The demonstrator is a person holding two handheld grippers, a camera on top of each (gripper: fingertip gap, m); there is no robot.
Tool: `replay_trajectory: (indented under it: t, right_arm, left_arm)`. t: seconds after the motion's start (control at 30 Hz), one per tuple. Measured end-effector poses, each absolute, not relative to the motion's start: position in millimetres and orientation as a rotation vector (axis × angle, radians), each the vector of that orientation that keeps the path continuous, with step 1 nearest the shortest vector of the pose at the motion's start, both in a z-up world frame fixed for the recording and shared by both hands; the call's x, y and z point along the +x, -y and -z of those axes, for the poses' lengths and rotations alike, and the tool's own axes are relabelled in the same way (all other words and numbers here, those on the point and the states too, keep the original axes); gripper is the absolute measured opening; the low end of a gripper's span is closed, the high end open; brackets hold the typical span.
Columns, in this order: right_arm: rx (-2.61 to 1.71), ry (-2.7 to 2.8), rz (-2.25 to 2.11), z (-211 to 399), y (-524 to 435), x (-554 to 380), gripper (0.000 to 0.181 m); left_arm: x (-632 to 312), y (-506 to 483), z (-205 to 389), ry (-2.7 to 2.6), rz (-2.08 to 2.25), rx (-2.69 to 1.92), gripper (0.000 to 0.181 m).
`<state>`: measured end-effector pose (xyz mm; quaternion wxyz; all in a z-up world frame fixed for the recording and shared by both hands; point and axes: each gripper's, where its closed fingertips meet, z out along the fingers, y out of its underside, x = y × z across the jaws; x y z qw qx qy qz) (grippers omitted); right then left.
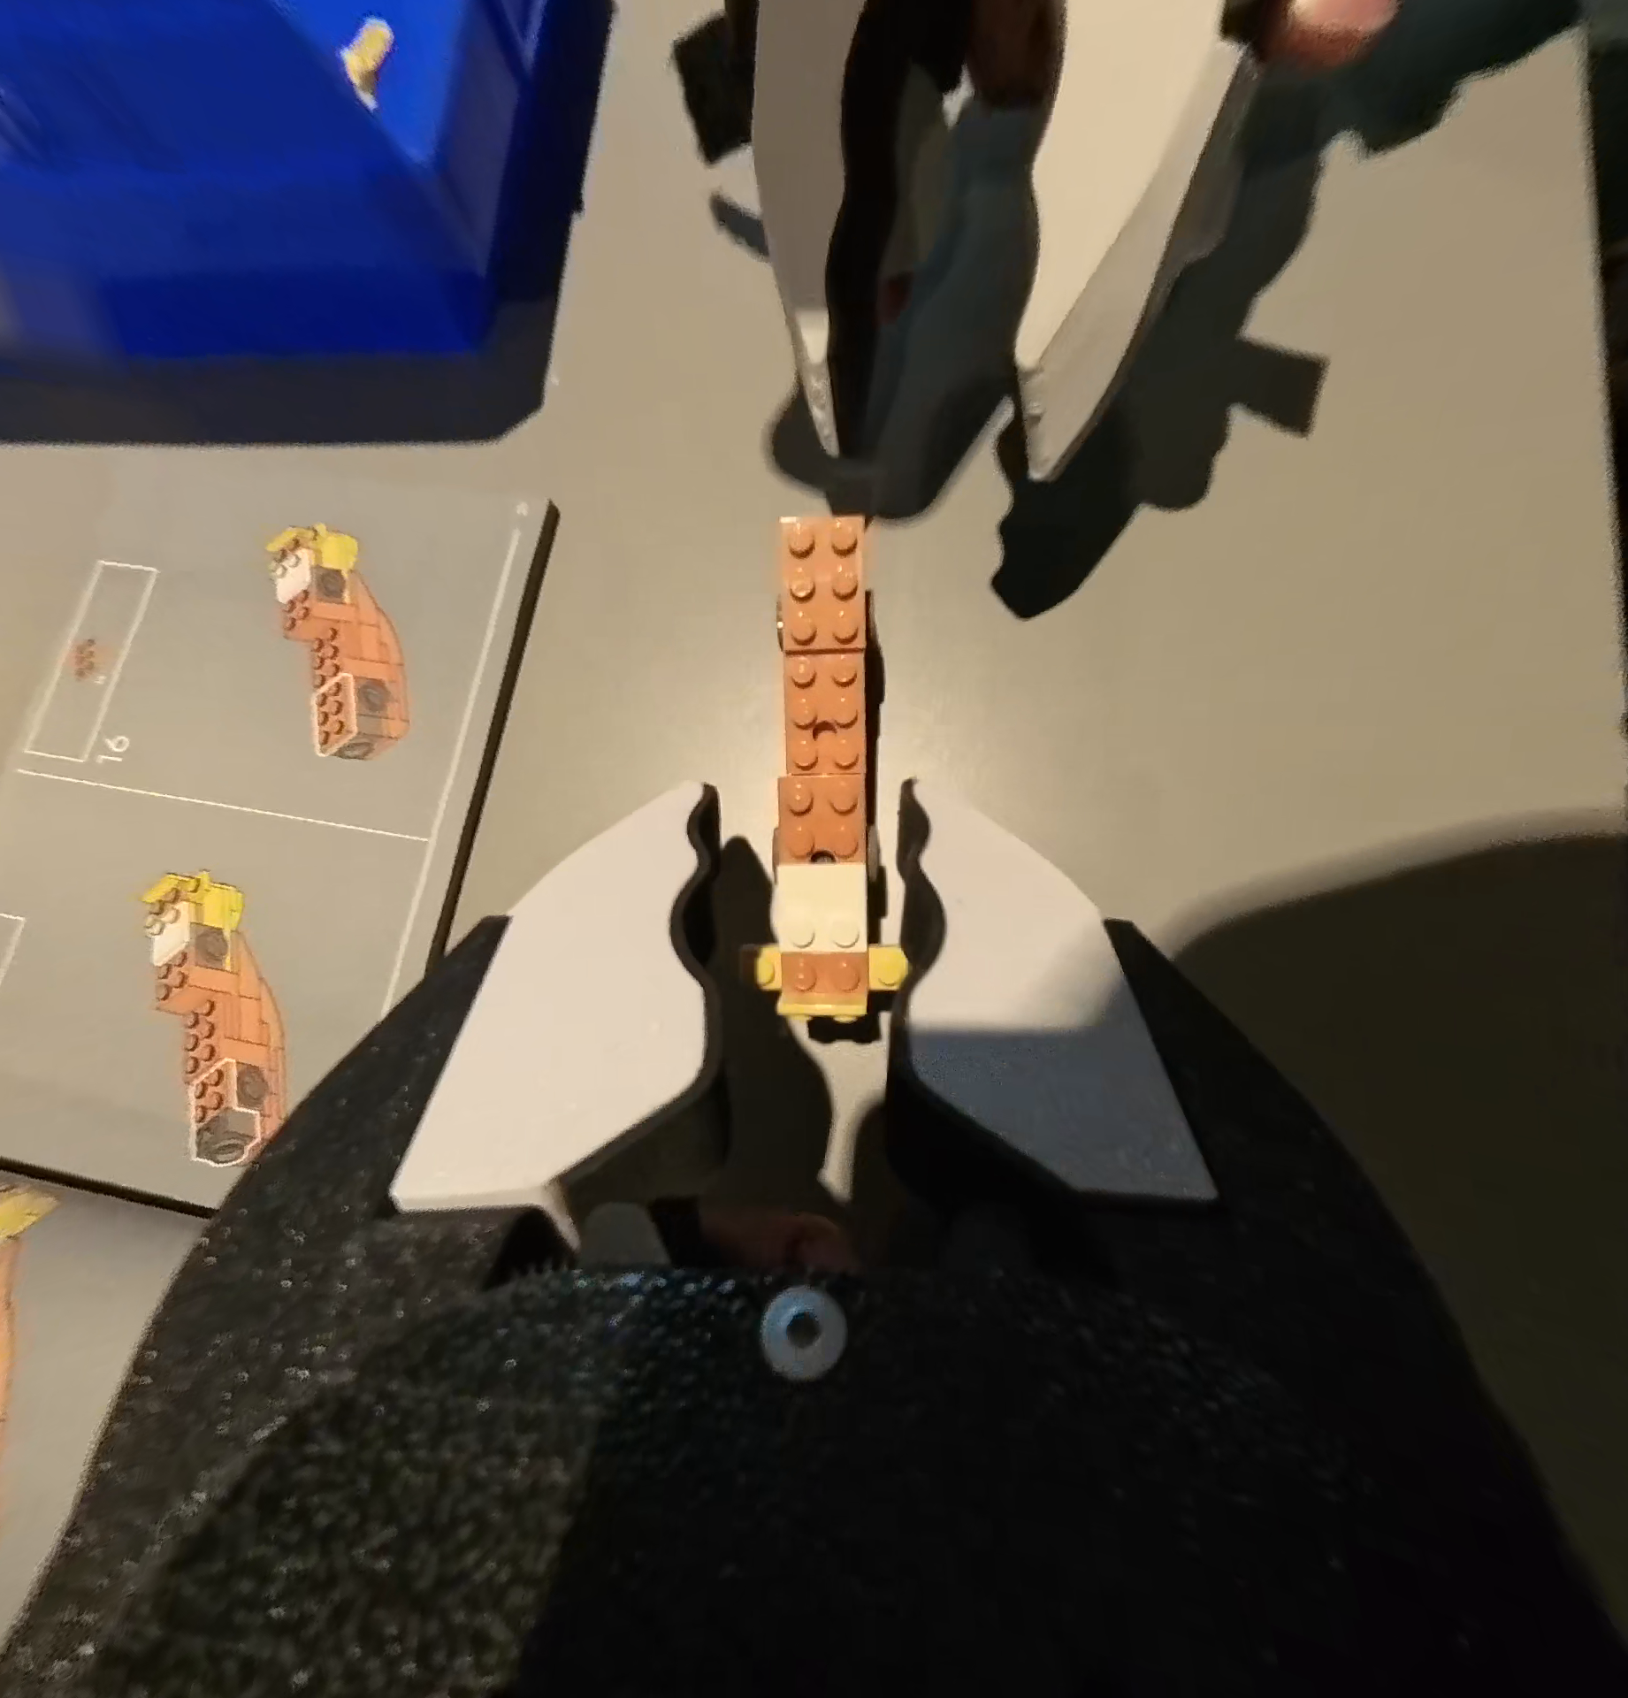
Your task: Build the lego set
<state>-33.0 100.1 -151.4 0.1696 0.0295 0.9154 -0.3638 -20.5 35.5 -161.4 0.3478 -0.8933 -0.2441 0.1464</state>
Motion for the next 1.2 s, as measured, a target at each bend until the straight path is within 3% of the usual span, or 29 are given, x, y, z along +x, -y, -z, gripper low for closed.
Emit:
replay_trajectory:
  t: [0.4,1.2]
  right_arm:
    - [0.442,-2.362,0.961,149,-89,-38,0.045]
    - [0.626,-2.238,0.723,152,-63,-44,0.055]
  left_arm:
    - [-17,-37,175,0.652,-0.406,-2.406,0.024]
    - [-21,-32,175,0.712,-0.525,-2.360,0.024]
